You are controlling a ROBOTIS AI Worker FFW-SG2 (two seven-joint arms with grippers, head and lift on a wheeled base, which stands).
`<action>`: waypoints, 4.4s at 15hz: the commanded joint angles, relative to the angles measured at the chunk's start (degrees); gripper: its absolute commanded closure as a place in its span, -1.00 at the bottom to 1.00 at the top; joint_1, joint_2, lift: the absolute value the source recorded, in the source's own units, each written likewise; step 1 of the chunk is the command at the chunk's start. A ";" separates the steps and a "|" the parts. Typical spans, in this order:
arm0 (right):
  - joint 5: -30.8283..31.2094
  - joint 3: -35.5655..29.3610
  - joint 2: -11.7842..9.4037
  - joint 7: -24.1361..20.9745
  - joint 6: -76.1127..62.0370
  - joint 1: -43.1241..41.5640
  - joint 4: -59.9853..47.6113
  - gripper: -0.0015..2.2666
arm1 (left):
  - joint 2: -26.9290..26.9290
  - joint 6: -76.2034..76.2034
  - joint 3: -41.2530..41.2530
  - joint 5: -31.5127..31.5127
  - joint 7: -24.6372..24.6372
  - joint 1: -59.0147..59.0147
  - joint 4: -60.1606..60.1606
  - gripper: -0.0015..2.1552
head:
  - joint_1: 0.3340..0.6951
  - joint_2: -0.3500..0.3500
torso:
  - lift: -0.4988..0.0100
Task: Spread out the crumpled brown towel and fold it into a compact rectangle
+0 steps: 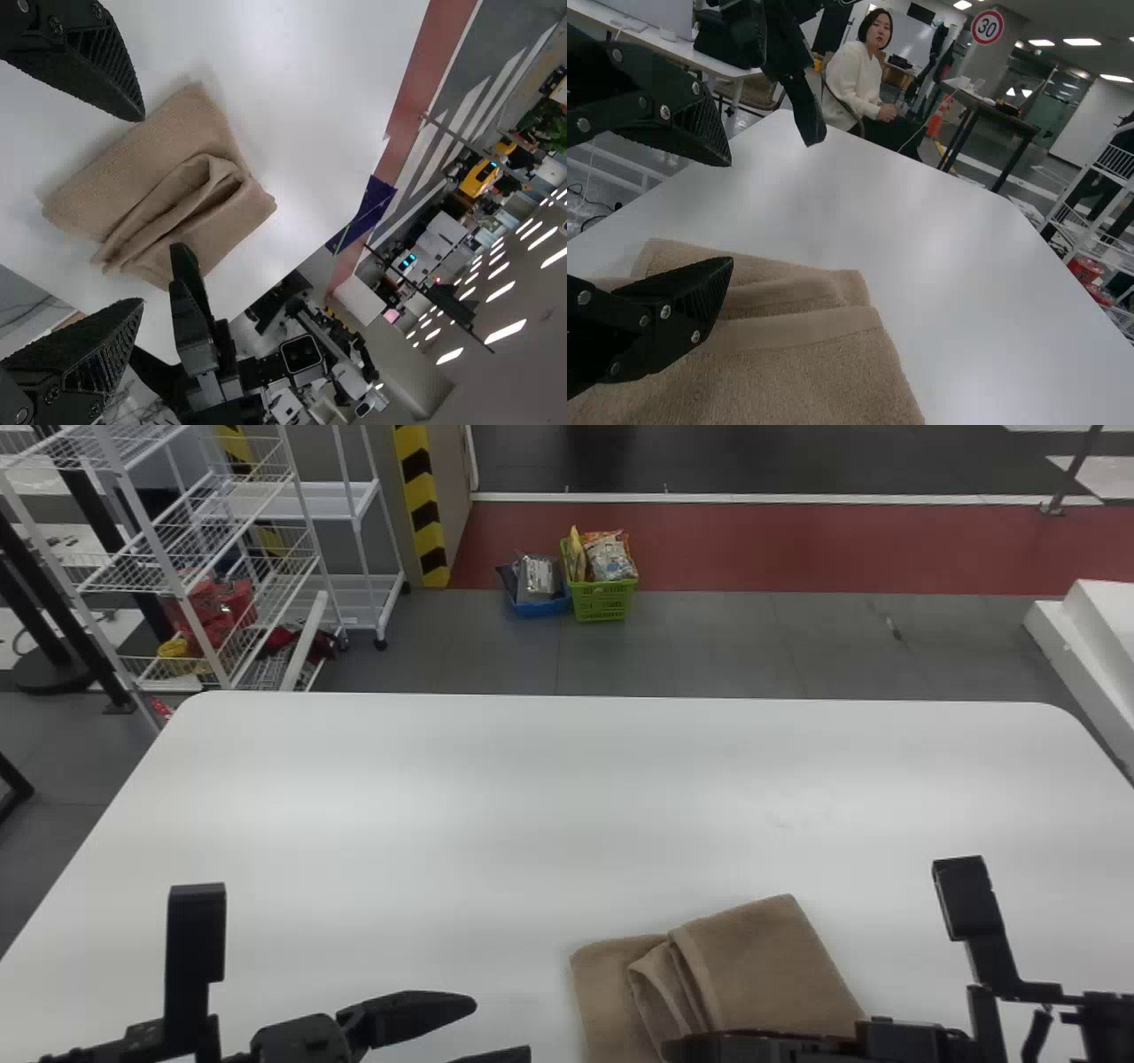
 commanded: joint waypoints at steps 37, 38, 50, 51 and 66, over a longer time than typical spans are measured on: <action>13.18 -5.12 -7.64 5.83 0.12 1.76 -1.77 0.25 | 0.08 -0.18 0.15 0.24 0.25 -0.97 1.79 -0.93 | 1.00 -0.28 | 0.46; 13.18 -6.35 -7.55 7.14 0.12 2.29 -2.65 0.25 | 0.08 -0.18 0.23 0.24 0.25 -0.97 1.70 -0.93 | 1.00 -0.30 | 0.46; 11.07 -29.82 -7.28 10.40 0.12 9.50 -4.23 0.25 | 0.17 -0.18 -0.38 0.24 0.25 -1.50 1.79 -0.93 | 1.00 -1.00 | 0.46; 11.42 -30.17 -7.37 10.40 0.12 9.59 -4.14 0.25 | 0.17 -0.18 -0.38 0.24 0.25 -1.50 1.79 -0.93 | 1.00 -1.00 | 0.46; 15.11 -25.78 -7.90 7.58 0.12 5.81 3.42 0.25 | 0.26 0.00 -0.47 -0.02 0.42 -1.32 1.79 -0.93 | 1.00 -1.00 | 0.46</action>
